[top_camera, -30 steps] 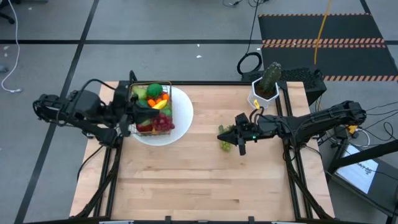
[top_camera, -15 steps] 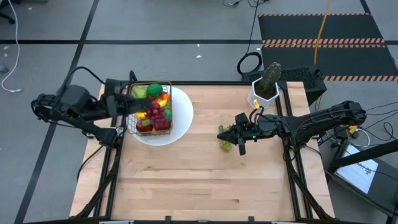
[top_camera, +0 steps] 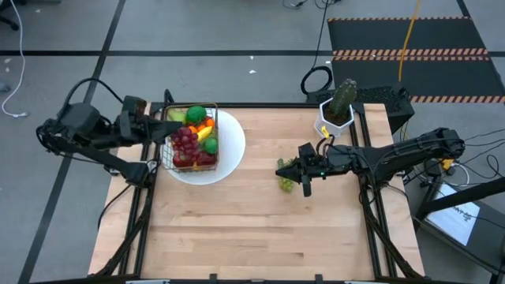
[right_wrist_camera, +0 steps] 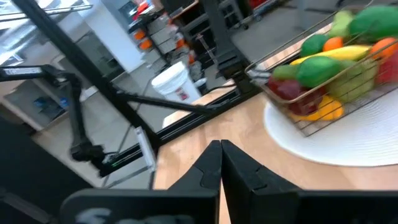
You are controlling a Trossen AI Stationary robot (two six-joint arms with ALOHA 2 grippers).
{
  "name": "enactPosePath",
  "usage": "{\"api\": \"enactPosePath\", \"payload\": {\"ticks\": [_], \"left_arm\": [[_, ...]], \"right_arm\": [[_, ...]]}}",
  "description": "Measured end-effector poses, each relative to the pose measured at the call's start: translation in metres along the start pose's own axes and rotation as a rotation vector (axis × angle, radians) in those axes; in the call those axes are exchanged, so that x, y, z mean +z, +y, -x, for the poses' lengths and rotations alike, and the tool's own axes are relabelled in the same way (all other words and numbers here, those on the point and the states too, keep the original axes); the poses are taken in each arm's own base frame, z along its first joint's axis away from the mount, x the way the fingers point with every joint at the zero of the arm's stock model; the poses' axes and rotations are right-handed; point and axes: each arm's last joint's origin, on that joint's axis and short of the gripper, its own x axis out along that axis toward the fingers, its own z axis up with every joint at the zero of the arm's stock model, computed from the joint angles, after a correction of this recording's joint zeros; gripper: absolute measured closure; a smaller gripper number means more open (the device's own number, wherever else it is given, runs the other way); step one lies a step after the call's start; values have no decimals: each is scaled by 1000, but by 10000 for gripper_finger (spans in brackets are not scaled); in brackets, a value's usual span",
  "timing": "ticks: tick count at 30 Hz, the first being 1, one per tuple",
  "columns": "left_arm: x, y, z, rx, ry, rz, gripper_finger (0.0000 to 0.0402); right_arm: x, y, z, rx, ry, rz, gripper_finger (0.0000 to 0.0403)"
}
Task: Build produce basket
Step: Put the red grapes into the wire basket
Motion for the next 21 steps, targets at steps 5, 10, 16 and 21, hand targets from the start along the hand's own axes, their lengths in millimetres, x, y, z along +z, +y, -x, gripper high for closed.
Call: {"api": "enactPosePath", "payload": {"ticks": [5,10,16,21], "left_arm": [[1,-2,4,-25,34,61,400],[-3,-1,1,-32,100,125,401],[-6,0,-3,-31,144,138,401],[-7,1,-4,-29,146,131,401]], "right_arm": [[1,-1,0,-39,-24,18,403],[0,-1,0,-38,-23,18,403],[0,-2,0,-42,-18,42,403],[0,-2,0,-43,-16,42,403]]}}
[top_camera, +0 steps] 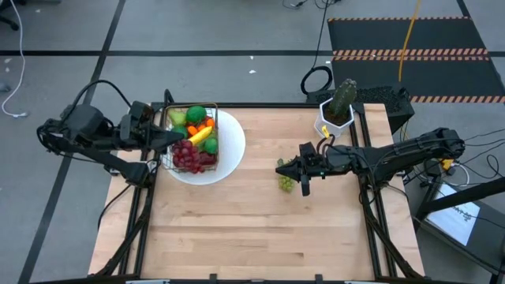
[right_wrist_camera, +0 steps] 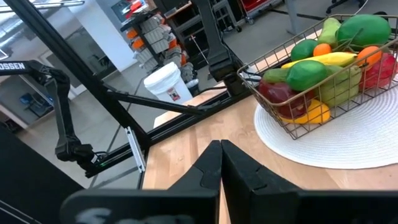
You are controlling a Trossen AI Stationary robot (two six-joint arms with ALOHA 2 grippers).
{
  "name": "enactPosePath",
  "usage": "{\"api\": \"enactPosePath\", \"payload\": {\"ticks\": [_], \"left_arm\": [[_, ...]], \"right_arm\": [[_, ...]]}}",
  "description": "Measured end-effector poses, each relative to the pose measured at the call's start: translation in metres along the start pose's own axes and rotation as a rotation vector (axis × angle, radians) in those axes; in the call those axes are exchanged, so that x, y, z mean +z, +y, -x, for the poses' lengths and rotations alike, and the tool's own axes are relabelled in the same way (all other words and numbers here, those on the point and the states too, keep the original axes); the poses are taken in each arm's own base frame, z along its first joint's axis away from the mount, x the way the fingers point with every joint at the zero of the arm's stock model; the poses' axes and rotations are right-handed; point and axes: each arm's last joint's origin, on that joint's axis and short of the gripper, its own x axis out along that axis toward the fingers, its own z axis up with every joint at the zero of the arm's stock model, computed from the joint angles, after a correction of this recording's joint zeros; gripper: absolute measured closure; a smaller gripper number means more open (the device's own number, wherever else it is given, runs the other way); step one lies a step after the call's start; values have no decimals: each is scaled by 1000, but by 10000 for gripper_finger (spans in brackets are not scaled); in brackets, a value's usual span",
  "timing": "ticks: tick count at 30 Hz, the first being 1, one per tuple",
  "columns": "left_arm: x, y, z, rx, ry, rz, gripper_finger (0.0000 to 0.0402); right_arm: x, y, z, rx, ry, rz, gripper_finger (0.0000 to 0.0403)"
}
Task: Build produce basket
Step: Put the red grapes into the wire basket
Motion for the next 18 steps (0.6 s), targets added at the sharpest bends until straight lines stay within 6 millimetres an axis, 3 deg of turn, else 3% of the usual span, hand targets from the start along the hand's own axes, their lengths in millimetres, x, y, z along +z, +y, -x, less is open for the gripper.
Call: {"api": "enactPosePath", "payload": {"ticks": [12,18], "left_arm": [[1,0,0,1,-16,-168,399],[1,-1,0,-1,-20,-473,399]], "right_arm": [[-1,-1,0,-7,10,1,403],[-1,-1,0,-24,-2,-71,403]]}}
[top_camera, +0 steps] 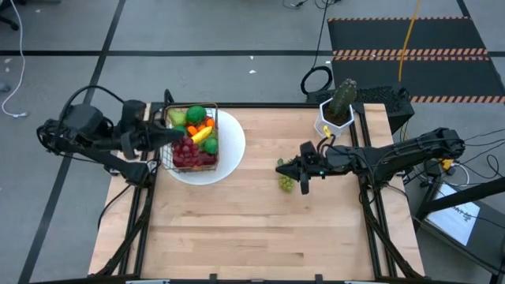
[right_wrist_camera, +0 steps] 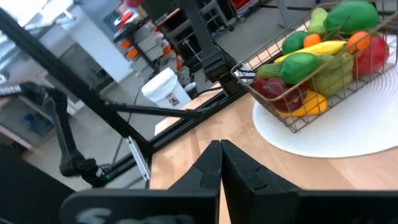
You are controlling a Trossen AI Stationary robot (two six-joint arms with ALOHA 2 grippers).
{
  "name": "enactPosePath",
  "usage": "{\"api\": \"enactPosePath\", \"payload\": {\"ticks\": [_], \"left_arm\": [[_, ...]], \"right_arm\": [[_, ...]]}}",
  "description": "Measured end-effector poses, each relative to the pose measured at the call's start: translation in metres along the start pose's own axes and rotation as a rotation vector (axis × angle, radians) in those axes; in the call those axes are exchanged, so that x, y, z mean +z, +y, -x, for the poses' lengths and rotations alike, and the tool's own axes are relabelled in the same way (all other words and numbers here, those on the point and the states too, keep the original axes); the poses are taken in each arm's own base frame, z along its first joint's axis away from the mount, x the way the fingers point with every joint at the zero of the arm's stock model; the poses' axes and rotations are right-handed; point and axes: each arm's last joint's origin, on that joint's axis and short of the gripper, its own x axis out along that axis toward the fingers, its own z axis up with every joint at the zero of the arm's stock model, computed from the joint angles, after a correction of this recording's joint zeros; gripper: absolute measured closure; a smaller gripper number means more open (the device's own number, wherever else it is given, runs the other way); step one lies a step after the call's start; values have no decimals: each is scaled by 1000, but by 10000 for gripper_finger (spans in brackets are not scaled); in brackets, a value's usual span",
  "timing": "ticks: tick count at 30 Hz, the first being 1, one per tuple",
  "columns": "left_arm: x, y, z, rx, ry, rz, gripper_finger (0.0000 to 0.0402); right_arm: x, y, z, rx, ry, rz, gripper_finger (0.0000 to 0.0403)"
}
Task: Build produce basket
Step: Put the red grapes into the wire basket
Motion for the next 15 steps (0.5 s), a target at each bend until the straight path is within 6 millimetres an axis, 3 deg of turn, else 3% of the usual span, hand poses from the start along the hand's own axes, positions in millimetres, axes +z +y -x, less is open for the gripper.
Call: {"api": "enactPosePath", "payload": {"ticks": [10,15], "left_arm": [[-1,1,0,3,8,-803,397],[-1,1,0,3,9,-1071,390]], "right_arm": [[-1,-1,0,-19,7,-78,403],[-2,-2,0,-23,12,-81,403]]}}
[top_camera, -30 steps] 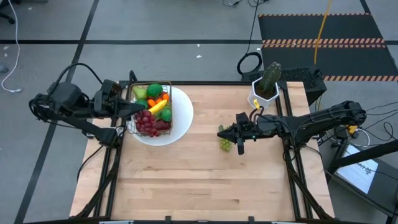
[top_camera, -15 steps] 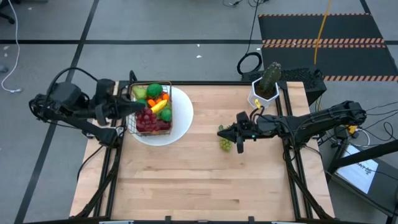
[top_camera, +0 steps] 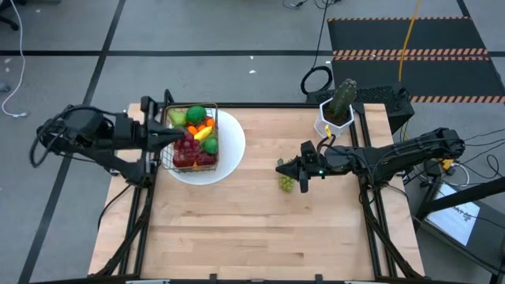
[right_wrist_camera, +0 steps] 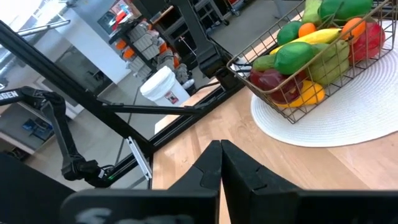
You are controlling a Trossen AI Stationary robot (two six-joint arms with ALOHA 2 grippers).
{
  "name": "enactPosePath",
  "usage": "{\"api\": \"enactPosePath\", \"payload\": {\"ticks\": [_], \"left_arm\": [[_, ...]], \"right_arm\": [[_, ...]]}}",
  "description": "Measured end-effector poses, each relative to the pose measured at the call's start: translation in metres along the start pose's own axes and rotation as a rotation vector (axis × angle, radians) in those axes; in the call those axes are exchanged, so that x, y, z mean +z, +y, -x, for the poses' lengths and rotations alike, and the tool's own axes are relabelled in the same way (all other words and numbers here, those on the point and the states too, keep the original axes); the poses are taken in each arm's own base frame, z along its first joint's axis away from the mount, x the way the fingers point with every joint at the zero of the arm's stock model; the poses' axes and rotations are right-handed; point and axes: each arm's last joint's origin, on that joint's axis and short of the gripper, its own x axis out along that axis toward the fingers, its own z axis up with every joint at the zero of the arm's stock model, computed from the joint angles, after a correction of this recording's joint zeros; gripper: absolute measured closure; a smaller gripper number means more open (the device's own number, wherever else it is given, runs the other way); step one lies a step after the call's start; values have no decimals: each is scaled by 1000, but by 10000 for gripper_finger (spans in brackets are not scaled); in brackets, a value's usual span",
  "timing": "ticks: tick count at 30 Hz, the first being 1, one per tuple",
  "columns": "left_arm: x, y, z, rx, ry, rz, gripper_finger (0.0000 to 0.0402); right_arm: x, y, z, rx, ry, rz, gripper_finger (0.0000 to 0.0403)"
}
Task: Build produce basket
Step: Put the red grapes into the wire basket
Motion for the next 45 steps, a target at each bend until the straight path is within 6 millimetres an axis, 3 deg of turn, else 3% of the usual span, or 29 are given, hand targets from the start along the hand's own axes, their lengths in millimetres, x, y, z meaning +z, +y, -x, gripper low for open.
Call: {"api": "enactPosePath", "payload": {"ticks": [8,19,31,41,45], "left_arm": [[0,0,0,6,6,-321,392],[-8,-1,0,4,87,-357,398],[-16,-2,1,-5,162,-51,393],[-15,-3,2,29,157,497,393],[-16,-4,1,18,165,639,397]], "right_arm": [[0,0,0,1,-1,2,403],[0,0,0,2,-1,-19,403],[0,0,0,5,2,-39,403],[0,0,0,5,3,-100,403],[0,0,0,5,3,-111,403]]}}
